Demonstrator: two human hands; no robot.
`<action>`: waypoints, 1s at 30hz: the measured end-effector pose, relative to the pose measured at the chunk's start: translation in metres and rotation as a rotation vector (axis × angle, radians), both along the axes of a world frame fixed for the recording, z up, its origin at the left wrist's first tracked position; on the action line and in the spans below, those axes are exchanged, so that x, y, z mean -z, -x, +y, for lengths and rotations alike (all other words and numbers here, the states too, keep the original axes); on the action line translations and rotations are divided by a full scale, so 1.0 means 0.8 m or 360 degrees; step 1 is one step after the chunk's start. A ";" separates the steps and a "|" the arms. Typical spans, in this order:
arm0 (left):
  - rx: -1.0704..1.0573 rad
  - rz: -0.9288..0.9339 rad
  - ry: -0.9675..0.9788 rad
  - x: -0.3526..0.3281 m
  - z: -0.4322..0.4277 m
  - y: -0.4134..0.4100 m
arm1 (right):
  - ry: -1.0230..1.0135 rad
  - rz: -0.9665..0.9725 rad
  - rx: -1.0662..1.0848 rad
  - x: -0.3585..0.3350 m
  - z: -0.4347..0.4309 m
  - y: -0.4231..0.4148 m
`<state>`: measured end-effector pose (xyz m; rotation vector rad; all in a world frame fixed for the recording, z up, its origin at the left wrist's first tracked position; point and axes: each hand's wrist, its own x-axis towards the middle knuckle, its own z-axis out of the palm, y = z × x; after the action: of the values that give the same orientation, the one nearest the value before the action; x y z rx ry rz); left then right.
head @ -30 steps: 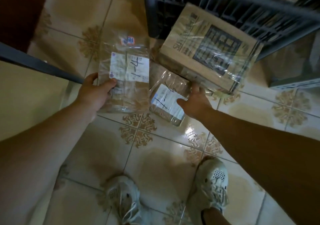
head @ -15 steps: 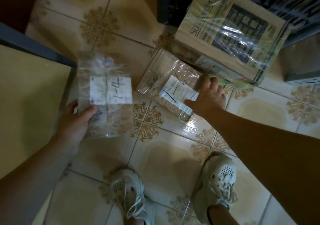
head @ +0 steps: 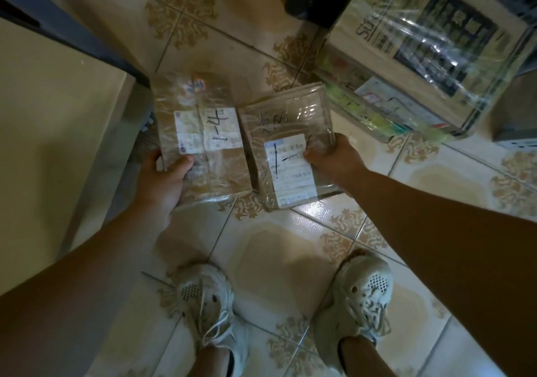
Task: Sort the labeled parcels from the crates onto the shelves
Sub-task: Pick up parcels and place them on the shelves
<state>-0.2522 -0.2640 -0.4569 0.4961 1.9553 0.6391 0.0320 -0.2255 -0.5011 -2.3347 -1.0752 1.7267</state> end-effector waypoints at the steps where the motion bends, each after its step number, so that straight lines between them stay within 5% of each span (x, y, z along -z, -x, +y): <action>1: 0.0038 0.0024 0.0006 0.002 -0.005 0.004 | 0.0006 0.0021 0.0014 0.016 -0.003 -0.006; 22: 0.0173 -0.0084 0.0238 0.040 -0.029 0.024 | 0.0085 0.0436 0.0636 0.027 -0.049 -0.015; 30: 0.0100 -0.0143 0.0205 0.028 -0.036 0.015 | 0.0083 0.0333 0.0394 0.014 -0.043 -0.012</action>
<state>-0.2644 -0.2927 -0.4790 0.4399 1.8748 0.4839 0.0417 -0.2600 -0.5124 -2.1455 -0.6852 1.8677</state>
